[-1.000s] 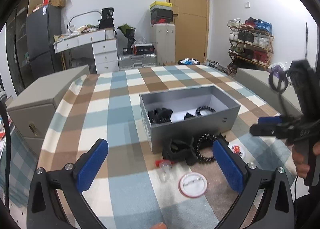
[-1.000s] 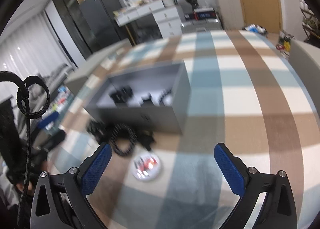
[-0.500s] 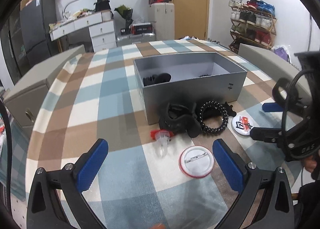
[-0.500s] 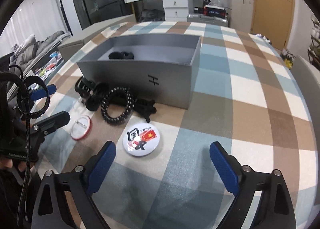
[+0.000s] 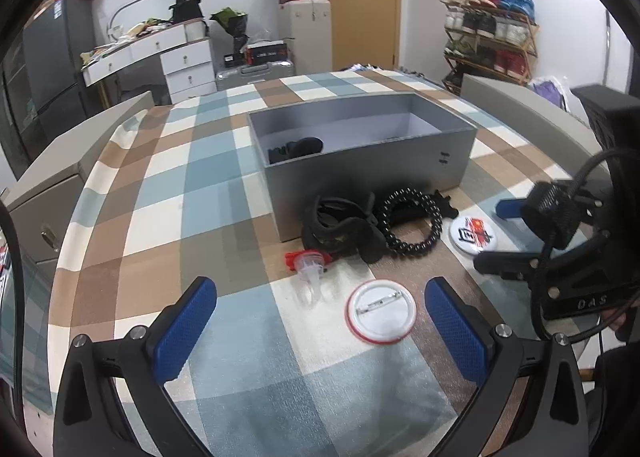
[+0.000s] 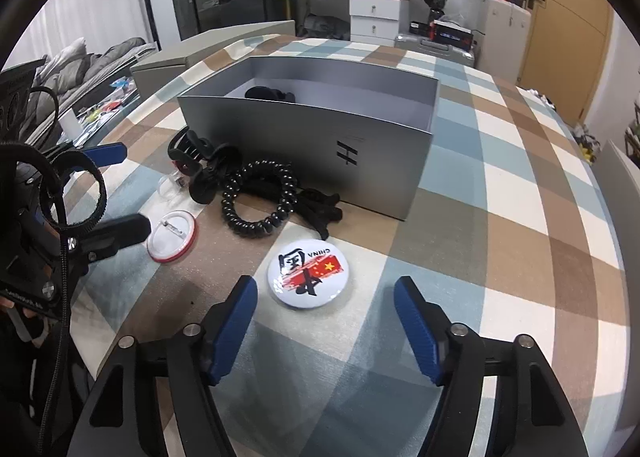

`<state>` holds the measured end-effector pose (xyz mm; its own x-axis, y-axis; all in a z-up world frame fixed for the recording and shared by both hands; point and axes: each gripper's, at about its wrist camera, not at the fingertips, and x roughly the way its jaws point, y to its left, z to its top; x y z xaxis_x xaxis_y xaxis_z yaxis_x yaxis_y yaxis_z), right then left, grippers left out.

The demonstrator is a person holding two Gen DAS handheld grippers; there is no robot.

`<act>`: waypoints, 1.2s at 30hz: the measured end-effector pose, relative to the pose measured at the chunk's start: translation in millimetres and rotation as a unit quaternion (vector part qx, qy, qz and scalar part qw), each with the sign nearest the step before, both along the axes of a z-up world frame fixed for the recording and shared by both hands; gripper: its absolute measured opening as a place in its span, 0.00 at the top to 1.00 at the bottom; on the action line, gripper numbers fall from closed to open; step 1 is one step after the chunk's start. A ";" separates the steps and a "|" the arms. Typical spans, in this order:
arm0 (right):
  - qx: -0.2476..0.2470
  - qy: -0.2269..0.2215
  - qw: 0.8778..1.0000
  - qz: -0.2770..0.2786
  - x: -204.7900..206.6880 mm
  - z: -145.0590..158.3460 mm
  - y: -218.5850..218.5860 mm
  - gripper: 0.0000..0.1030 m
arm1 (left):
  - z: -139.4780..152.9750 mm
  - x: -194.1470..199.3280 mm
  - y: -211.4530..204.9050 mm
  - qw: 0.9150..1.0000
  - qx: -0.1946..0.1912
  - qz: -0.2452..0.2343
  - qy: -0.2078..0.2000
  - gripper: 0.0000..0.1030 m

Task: Organize jewelry
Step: 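Grasp the white pin-back badge with the left gripper while the right grasps the flag-printed badge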

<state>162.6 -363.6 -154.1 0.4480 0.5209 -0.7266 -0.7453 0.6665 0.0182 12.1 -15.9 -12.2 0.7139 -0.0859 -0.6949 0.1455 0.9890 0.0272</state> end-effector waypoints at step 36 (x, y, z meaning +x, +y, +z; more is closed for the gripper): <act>0.078 0.019 0.996 0.030 -2.6 14.0 -16.5 0.60 | -13.3 -3.0 -21.8 0.996 -0.009 -0.074 0.039 0.60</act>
<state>160.0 -380.1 -140.2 0.3854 0.6539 -0.6510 -0.7810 0.6070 0.1473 9.1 -37.7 -25.5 0.6364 -0.1996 -0.7451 0.2906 0.9568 -0.0081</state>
